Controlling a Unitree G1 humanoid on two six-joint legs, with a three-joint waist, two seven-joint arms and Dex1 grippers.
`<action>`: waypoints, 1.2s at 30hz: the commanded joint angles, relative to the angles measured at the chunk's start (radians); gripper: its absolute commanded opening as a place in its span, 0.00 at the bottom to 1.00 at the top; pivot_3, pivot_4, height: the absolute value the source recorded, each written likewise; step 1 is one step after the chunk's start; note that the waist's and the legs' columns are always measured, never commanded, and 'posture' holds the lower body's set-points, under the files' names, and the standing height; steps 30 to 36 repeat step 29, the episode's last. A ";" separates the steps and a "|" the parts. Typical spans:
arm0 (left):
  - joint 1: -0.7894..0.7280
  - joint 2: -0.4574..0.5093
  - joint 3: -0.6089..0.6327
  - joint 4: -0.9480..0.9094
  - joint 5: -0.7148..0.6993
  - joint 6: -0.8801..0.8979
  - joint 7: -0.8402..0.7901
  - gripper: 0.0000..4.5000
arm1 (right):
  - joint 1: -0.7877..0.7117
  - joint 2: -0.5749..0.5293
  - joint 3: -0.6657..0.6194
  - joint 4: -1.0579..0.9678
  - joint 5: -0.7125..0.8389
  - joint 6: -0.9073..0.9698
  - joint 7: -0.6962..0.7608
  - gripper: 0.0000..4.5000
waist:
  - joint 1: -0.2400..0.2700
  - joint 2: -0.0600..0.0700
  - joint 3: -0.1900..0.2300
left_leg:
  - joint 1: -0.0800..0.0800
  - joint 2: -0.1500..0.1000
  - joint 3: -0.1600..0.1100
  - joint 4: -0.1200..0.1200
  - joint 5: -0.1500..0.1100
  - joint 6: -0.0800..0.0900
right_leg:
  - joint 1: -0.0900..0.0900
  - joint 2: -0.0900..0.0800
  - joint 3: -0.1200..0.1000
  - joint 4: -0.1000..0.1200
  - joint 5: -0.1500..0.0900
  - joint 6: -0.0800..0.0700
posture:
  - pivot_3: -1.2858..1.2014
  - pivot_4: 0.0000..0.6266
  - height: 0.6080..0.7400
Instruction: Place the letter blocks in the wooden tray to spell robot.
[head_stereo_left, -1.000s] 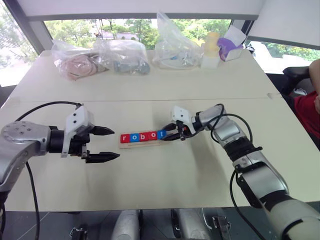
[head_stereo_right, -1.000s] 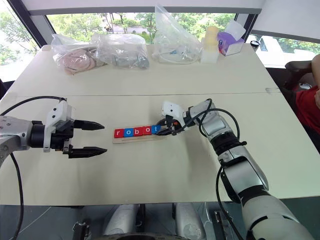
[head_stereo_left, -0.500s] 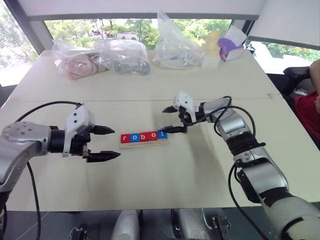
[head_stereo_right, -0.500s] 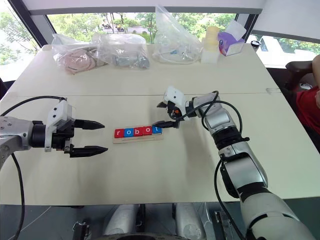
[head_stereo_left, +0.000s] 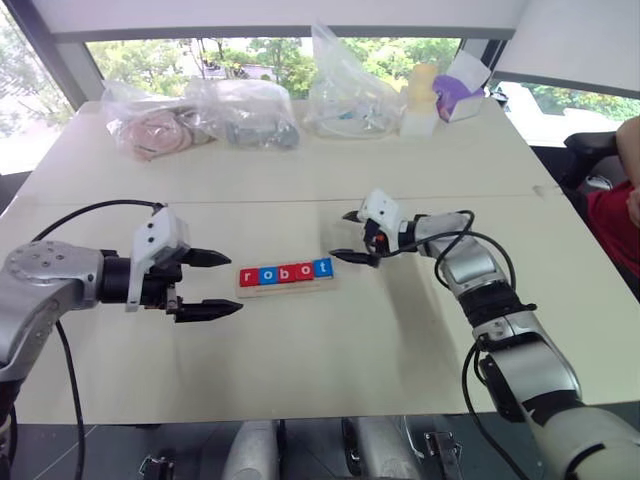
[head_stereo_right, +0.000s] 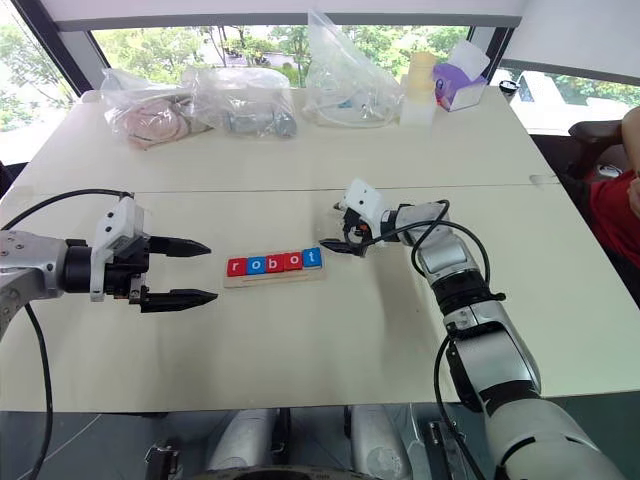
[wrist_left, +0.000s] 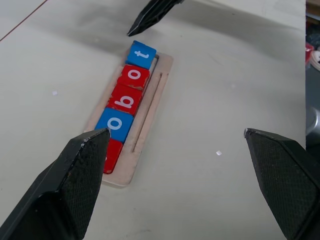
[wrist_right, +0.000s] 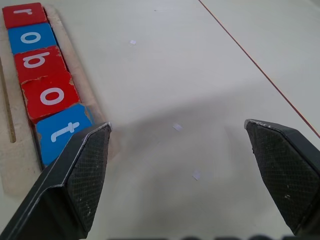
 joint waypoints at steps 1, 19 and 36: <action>-0.005 0.003 0.014 -0.016 -0.007 -0.002 -0.002 1.00 | -0.008 0.015 0.000 0.014 0.003 -0.031 0.001 0.98 | 0.000 0.000 0.000 | 0.000 0.000 0.000 0.000 0.000 0.000 | 0.000 0.000 0.000 0.000 0.000 0.000 | 0.52 0.24 0.96; 0.142 0.011 0.115 0.001 -0.009 0.003 0.013 1.00 | 0.021 -0.075 -0.083 -0.125 0.031 0.031 -0.071 0.98 | 0.001 0.000 0.000 | 0.000 0.000 0.000 -0.001 0.000 0.000 | 0.000 -0.001 0.000 0.000 0.000 0.000 | 0.52 0.24 0.96; 0.326 -0.071 0.311 -0.051 -0.047 0.064 0.127 1.00 | 0.518 -0.304 -0.253 -0.965 0.366 0.699 -0.008 0.98 | 0.018 0.001 0.000 | 0.001 0.000 -0.002 -0.001 0.000 0.000 | 0.002 -0.003 0.000 -0.002 0.000 0.000 | 0.52 0.24 0.96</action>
